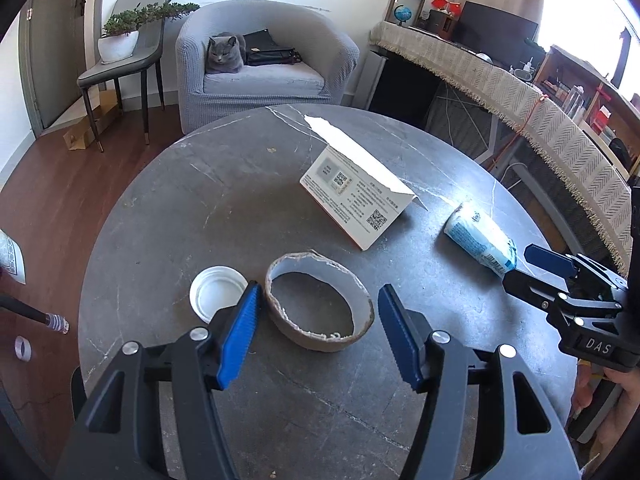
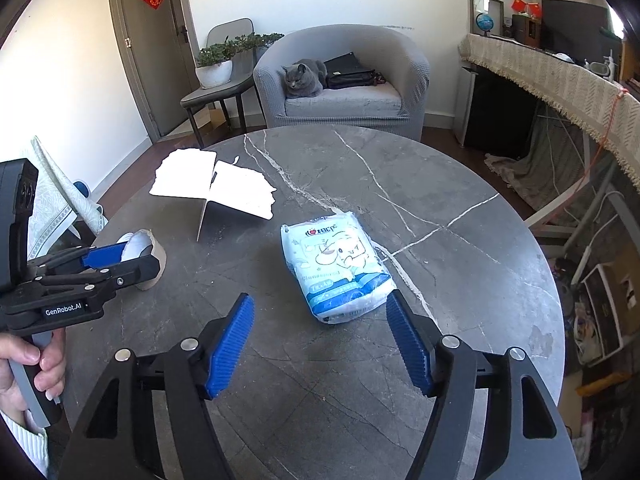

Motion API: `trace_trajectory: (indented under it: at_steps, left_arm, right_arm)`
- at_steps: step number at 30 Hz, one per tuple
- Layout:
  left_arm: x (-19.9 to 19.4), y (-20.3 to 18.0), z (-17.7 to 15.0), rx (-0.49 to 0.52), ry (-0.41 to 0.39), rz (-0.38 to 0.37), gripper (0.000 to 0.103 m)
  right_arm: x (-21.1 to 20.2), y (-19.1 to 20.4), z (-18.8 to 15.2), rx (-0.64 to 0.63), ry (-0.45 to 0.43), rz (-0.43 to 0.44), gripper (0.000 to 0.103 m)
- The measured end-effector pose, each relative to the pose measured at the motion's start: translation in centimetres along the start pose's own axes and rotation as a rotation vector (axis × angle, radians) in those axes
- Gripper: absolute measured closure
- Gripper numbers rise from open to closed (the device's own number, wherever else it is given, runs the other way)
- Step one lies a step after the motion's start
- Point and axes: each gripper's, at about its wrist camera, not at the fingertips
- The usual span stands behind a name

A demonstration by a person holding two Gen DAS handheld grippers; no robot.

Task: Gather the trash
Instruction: 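Grasp cardboard tape core with left tool while right tool grasps blue-white wipes pack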

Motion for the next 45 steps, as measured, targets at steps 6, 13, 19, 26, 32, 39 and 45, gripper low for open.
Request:
trace_trajectory:
  at_steps: [6,13,19,26,32,39,45]
  left_arm:
    - [0.2,0.0,0.2,0.015,0.002,0.030,0.043]
    - [-0.2,0.2,-0.2,0.030,-0.007,-0.004,0.048]
    - [-1.5,0.5,-0.5,0.032,-0.020,-0.051,0.048]
    - [-2.9,-0.1,-1.1,0.062,-0.028,-0.109,0.048]
    - [-4.2,-0.4,-1.1,0.088,-0.042,-0.127,0.048]
    - [-5.9,-0.6,-1.2,0.096,-0.059,-0.126,0.048]
    - [-7.1,-0.6,-1.6,0.091,-0.068,-0.123,0.048]
  right_arm:
    - [1.1,1.1,0.7,-0.083,0.017,-0.044,0.026]
    - [2.1,0.8,1.4,-0.116,0.042,-0.064,0.022]
    - [2.9,0.3,2.0,-0.084,0.038,-0.073,0.022]
    - [4.2,1.5,2.3,-0.101,0.065,-0.075,0.022]
    - [3.8,2.6,2.6,-0.125,0.058,-0.048,0.043]
    - [3.5,3.2,2.5,-0.116,0.056,-0.054,0.054]
    - [2.9,3.3,2.3,-0.087,0.063,-0.041,0.056]
Point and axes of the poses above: each gripper's, at about its wrist camera, not at the fingertips, and x roughly the way its jaws point, y to its left, z to its top, and after that the axes turned 15 degrees about -z, right-handed
